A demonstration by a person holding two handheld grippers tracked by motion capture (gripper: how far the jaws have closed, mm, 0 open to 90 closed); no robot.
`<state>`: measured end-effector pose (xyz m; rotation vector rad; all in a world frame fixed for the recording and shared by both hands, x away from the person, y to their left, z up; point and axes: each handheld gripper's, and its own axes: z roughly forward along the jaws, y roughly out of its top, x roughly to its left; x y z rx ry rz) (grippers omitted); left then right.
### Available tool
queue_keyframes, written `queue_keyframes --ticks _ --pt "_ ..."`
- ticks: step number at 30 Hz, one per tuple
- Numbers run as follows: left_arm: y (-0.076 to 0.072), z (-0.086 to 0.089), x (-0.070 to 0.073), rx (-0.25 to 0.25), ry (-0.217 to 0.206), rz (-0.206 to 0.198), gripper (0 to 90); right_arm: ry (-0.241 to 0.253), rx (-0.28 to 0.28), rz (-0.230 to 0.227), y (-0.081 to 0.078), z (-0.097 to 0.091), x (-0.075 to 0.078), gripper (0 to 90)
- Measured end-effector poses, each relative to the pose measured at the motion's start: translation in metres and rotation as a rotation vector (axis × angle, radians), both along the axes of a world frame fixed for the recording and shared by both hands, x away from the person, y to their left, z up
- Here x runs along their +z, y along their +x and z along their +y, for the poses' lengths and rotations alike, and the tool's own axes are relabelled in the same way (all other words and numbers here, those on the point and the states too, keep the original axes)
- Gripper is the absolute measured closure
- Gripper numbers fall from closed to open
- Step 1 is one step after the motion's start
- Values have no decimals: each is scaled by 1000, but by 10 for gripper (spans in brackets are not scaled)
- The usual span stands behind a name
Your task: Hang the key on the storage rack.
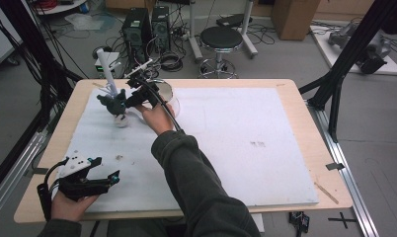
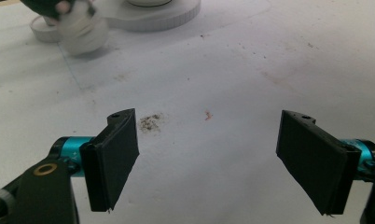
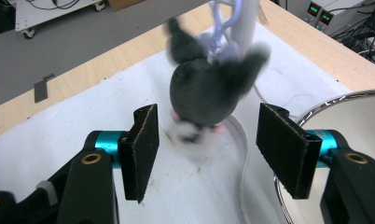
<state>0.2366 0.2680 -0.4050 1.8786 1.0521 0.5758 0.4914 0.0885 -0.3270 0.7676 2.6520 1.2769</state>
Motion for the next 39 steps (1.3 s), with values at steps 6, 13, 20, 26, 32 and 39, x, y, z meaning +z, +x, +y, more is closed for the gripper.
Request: queue_keyframes --ticks 6,13,20,26,32,39 --pt "0 0 0 -3 2 2 211 17 -1 -9 -2 -7 0 371" --pt "1 0 0 2 1 1 211 38 -12 16 -1 -25 0 346" --pt "1 -1 0 -4 7 2 211 48 9 13 -4 -38 5 314" --pt "1 -1 0 0 4 3 211 65 5 14 -6 -55 6 301" --pt "1 -2 0 -4 5 4 211 62 -17 42 -7 -76 3 261" --pt "0 -2 0 -3 2 4 211 90 -27 23 -15 -95 6 237"
